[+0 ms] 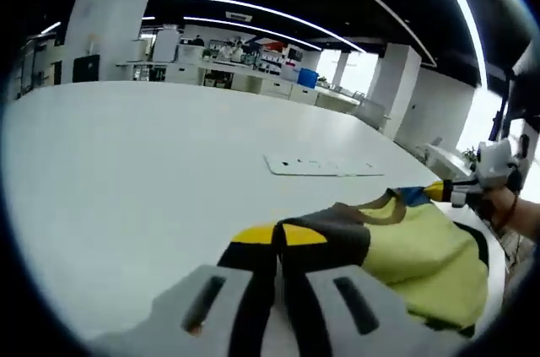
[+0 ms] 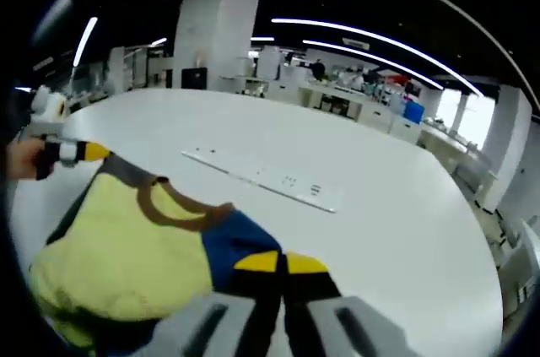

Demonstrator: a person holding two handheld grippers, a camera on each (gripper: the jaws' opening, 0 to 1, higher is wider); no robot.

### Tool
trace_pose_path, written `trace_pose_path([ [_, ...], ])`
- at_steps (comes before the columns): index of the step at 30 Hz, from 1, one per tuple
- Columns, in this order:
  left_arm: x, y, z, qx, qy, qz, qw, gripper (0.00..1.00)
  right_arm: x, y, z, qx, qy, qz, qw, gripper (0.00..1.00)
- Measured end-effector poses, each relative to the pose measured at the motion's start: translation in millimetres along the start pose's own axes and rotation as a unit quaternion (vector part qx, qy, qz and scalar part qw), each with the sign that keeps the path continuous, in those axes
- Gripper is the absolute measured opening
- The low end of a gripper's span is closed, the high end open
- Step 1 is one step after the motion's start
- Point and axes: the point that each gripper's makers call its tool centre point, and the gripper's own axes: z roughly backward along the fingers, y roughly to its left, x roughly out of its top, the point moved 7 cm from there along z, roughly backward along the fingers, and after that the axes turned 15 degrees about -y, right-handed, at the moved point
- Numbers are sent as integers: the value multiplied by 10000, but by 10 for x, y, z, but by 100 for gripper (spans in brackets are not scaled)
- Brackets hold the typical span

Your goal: Fold the garment on the visible template until the final outline fits inside the template.

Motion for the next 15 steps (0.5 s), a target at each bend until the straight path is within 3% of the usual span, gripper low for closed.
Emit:
trace_pose_path([
  [5,-90,89,-45,124,253,-164,9995,0,-135,22,-97,57,237,-263,9994,0],
  [15,-45,64,40,210,328,-295,9988,0,-109,59,-39,140,251,-432,9987,0],
])
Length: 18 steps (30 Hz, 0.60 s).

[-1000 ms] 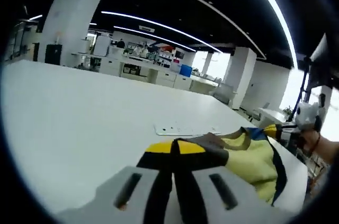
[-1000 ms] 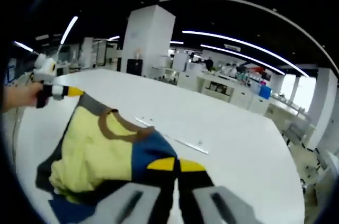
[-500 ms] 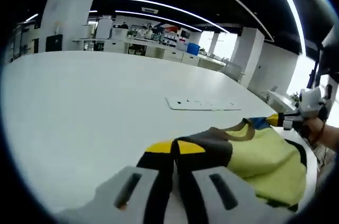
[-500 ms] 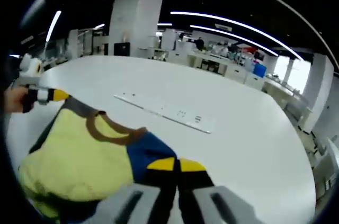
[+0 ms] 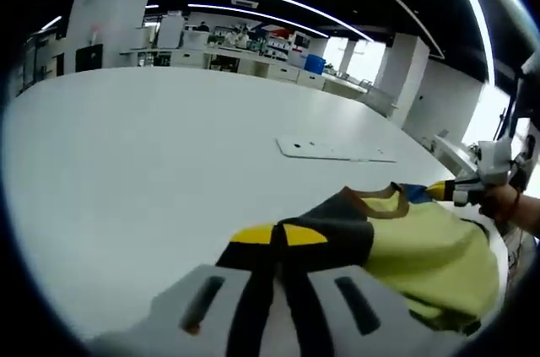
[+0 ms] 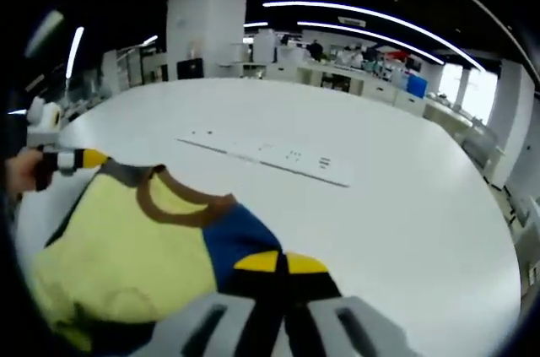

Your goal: Fold the garment on the visible template until the final outline fits inside the template.

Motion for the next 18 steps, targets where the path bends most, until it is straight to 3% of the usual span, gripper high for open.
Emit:
trace_pose_path([
  [1,20,5,10,5,6,-69,10000,2,16,0,14,9,10,34,10000,0],
  [5,78,-14,106,33,8,-192,9998,22,92,-28,103,-75,-17,116,9999,27],
  [8,116,-64,188,-48,29,-333,9994,33,151,-18,153,52,-43,92,9999,35],
  [13,187,-121,289,-361,40,-600,9975,48,293,72,290,307,-190,12,9993,59],
  [18,247,-193,501,-663,10,-698,9954,60,349,175,529,636,-294,-79,9975,72],
])
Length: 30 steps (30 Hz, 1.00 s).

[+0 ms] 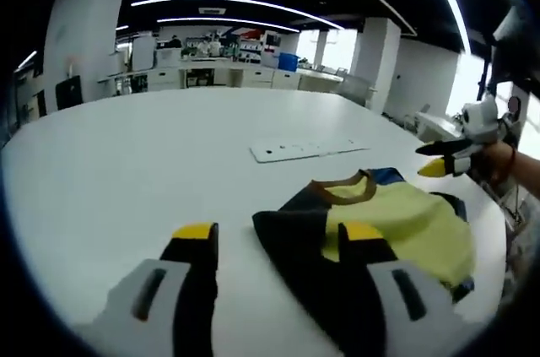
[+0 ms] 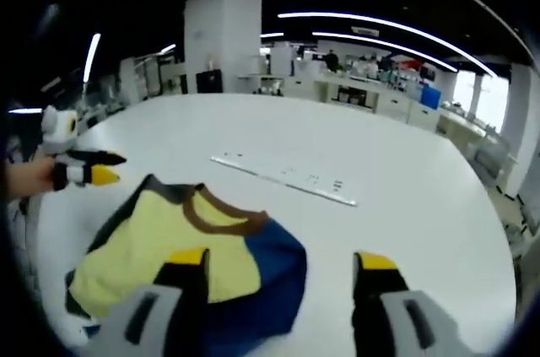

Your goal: Fold the garment on the visible template until the final outline fits inside the template.

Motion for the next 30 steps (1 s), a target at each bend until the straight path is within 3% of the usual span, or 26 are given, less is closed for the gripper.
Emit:
trace_pose_path([
  [4,18,-76,168,-100,9,-138,9999,75,40,120,180,232,-33,-76,9997,82],
  [13,19,-405,483,-483,-159,-47,9987,80,12,395,608,625,-138,-89,9979,100],
  [19,-125,-665,691,-749,18,-191,9970,88,-80,544,932,873,-92,-144,9960,100],
  [30,-219,-903,994,-1034,30,-332,9941,88,-290,887,1302,1263,-34,-147,9919,99],
])
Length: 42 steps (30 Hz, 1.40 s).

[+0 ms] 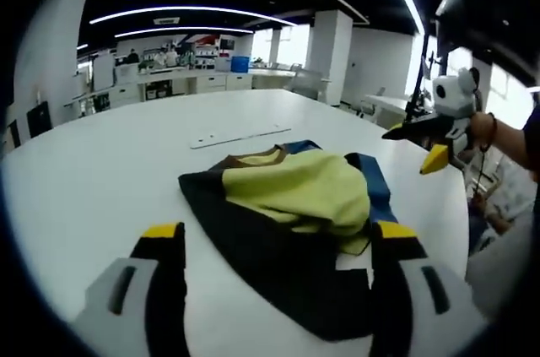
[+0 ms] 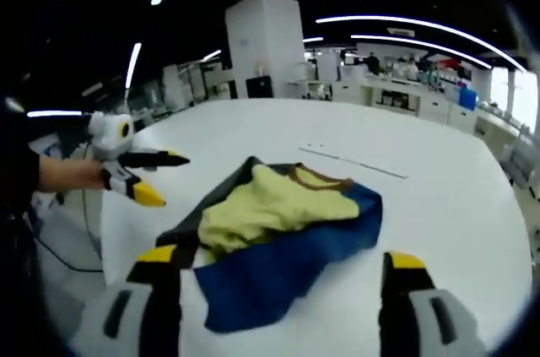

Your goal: Fold the garment on the visible template until the final outline fits inside the template.

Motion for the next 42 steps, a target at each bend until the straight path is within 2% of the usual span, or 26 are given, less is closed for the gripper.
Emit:
trace_pose_path([
  [7,-178,-112,134,-59,219,-104,9997,80,-133,229,77,218,67,252,9994,93],
  [11,-272,-208,195,-89,332,-192,9992,71,-236,283,70,323,82,330,9989,83],
  [12,-319,-230,216,-72,421,-224,9988,68,-278,310,70,402,139,415,9982,80],
  [15,-381,-275,250,-51,453,-158,9988,60,-373,395,71,618,223,403,9970,72],
  [20,-492,-301,327,183,501,-16,9986,53,-535,501,77,802,438,447,9948,60],
  [24,-575,-328,428,443,621,61,9971,47,-647,555,61,833,542,502,9938,49],
  [29,-695,-368,506,533,774,144,9955,40,-755,576,15,795,610,693,9926,38],
  [31,-731,-352,513,561,815,134,9950,38,-773,581,-24,758,636,910,9909,32],
  [34,-800,-353,534,645,823,426,9936,28,-812,599,-71,761,665,1153,9882,25],
  [37,-767,-403,508,657,722,416,9943,25,-846,593,-112,704,702,1382,9854,19],
  [42,-775,-472,497,635,776,368,9943,19,-908,581,-172,629,766,1546,9830,10],
])
